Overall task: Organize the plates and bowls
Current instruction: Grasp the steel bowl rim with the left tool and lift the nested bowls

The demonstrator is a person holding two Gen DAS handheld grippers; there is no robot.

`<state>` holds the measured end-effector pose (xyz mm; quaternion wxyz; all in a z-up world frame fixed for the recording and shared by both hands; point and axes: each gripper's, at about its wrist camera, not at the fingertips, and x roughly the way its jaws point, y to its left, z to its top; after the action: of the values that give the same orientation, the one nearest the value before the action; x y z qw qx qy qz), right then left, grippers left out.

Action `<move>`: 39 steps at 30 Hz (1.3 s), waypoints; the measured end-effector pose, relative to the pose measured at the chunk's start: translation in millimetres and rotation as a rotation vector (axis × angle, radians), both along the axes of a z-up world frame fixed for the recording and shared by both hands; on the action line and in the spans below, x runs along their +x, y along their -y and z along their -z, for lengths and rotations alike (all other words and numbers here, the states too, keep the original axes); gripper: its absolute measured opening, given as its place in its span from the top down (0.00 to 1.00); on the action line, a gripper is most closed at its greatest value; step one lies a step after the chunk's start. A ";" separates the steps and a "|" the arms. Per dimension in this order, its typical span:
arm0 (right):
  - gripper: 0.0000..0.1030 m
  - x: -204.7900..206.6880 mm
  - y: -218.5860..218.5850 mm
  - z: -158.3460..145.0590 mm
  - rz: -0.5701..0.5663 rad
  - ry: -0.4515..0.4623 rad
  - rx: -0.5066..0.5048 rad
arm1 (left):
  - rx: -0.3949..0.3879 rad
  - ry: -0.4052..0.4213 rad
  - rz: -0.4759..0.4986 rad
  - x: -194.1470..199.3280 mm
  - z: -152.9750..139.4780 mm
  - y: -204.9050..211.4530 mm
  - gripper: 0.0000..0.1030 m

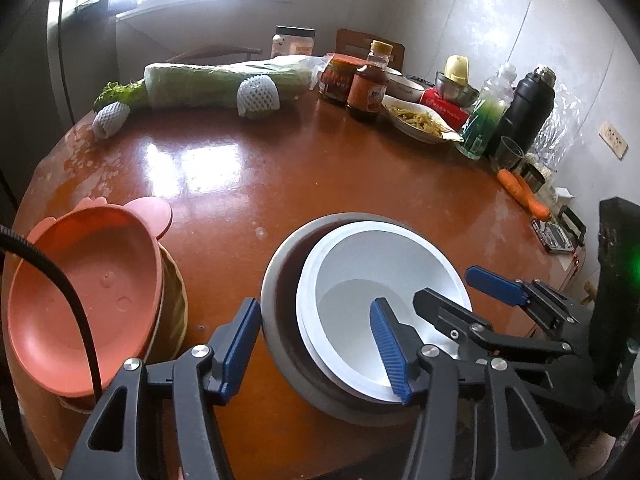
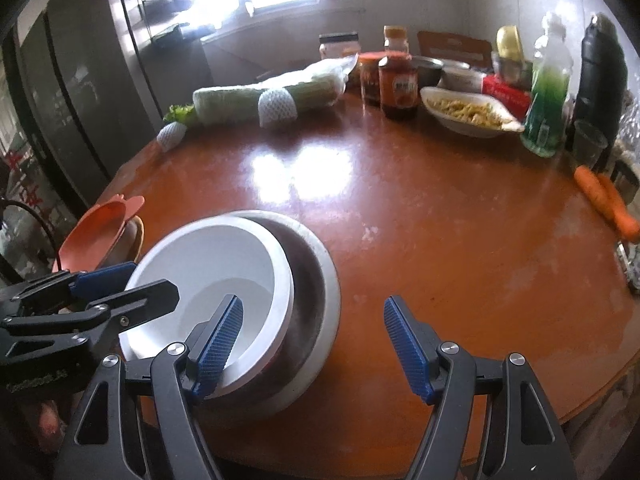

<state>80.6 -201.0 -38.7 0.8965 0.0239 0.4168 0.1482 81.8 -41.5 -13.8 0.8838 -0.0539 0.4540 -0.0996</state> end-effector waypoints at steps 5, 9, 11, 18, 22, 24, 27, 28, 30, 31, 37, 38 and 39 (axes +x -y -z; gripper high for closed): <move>0.28 6.4 0.4 8.0 -0.011 -0.033 0.001 | 0.009 -0.004 0.001 2.1 0.2 3.8 0.39; 0.28 15.6 2.4 18.0 -0.023 -0.079 0.022 | 0.015 -0.010 -0.005 4.7 0.5 5.4 0.39; 0.30 18.1 2.2 19.6 -0.027 -0.079 0.016 | 0.029 -0.025 -0.009 7.0 2.2 7.4 0.39; 0.42 23.2 11.3 18.9 -0.053 -0.051 0.025 | 0.026 -0.091 -0.015 20.3 16.3 14.2 0.38; 0.43 26.5 20.8 20.5 -0.048 -0.053 0.035 | 0.010 -0.094 0.006 26.2 17.2 22.7 0.38; 0.43 27.5 25.3 20.2 -0.043 -0.053 0.037 | 0.017 -0.091 0.017 28.1 18.3 29.0 0.38; 0.43 30.2 31.9 20.3 -0.035 -0.055 0.042 | 0.021 -0.083 0.026 33.1 18.7 36.1 0.38; 0.43 30.8 34.1 20.4 -0.033 -0.056 0.045 | 0.022 -0.081 0.027 34.9 18.5 37.4 0.38; 0.43 31.6 36.6 20.9 -0.034 -0.060 0.054 | 0.023 -0.078 0.027 38.1 18.5 39.6 0.38; 0.43 32.4 37.7 21.6 -0.034 -0.063 0.057 | 0.015 -0.077 0.029 40.1 18.6 39.9 0.38; 0.46 37.1 42.4 22.2 -0.029 -0.067 0.073 | -0.034 -0.086 0.035 47.0 25.6 39.0 0.40; 0.48 37.5 42.3 22.0 -0.034 -0.068 0.080 | -0.047 -0.096 0.036 48.3 28.3 38.1 0.42; 0.52 37.4 41.7 21.7 -0.037 -0.069 0.088 | -0.061 -0.105 0.039 48.9 30.2 37.6 0.44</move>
<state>118.0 -242.7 -60.4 0.8768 0.0605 0.4409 0.1821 130.7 -79.1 -44.0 0.8547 -0.0771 0.4973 -0.1277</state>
